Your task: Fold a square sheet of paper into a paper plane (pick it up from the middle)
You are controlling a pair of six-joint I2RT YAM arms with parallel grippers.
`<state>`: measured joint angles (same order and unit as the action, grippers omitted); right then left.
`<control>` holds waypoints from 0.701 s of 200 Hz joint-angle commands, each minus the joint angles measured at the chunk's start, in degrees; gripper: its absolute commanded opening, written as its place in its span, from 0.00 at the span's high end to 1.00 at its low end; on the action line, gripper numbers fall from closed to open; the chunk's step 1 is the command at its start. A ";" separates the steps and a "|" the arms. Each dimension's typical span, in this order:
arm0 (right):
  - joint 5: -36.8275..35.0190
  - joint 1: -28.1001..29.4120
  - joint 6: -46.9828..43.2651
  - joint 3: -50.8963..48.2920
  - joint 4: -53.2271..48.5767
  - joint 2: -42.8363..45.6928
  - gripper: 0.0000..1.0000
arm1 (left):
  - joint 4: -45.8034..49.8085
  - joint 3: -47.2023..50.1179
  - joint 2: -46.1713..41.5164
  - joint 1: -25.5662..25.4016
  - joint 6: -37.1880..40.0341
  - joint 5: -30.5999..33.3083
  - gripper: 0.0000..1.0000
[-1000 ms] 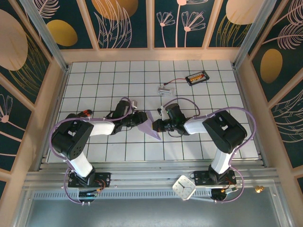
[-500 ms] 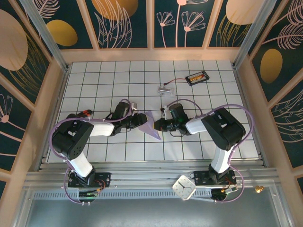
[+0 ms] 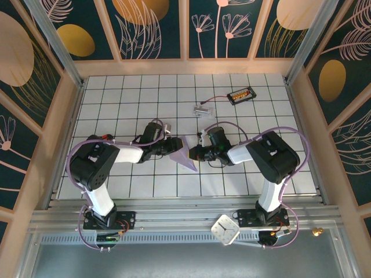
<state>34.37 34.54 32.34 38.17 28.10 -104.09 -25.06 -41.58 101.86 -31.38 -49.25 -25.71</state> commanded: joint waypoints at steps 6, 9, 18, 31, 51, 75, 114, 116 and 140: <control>-0.71 -0.27 -0.11 -0.12 -0.87 -1.54 1.00 | 0.24 -1.71 2.26 0.37 1.63 -0.88 0.64; -0.78 -0.29 -0.08 -0.12 -0.94 -1.52 1.00 | 0.27 -1.73 2.40 0.35 1.63 -0.84 0.64; -0.86 -0.33 -0.17 -0.03 -1.07 -1.53 1.00 | 0.31 -1.83 2.92 0.36 1.72 -0.65 0.64; -0.93 -0.27 -0.26 -0.08 -1.21 -1.55 1.00 | 0.36 -2.02 3.47 0.39 2.03 -0.39 0.64; -1.21 -0.30 -0.56 -0.20 -1.36 -1.61 1.00 | 0.49 -2.38 4.15 0.35 2.44 0.00 0.64; -1.45 -0.27 -0.82 -0.38 -1.61 -1.81 1.00 | 0.83 -2.26 4.83 0.36 2.54 0.50 0.64; -2.27 -0.29 -1.76 -0.25 -2.99 -1.47 1.00 | 5.52 -2.68 5.51 0.36 4.06 2.43 0.68; -2.35 -0.32 -1.75 -0.22 -3.08 -1.42 1.00 | 5.94 -2.77 5.53 0.35 4.16 2.56 0.68; -2.29 -0.32 -1.95 0.17 -3.64 -1.36 1.00 | 10.66 -3.84 6.12 0.35 5.91 3.98 0.70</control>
<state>34.20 34.54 31.88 38.17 27.94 -104.09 -22.76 -44.62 105.56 -31.38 -46.52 -24.82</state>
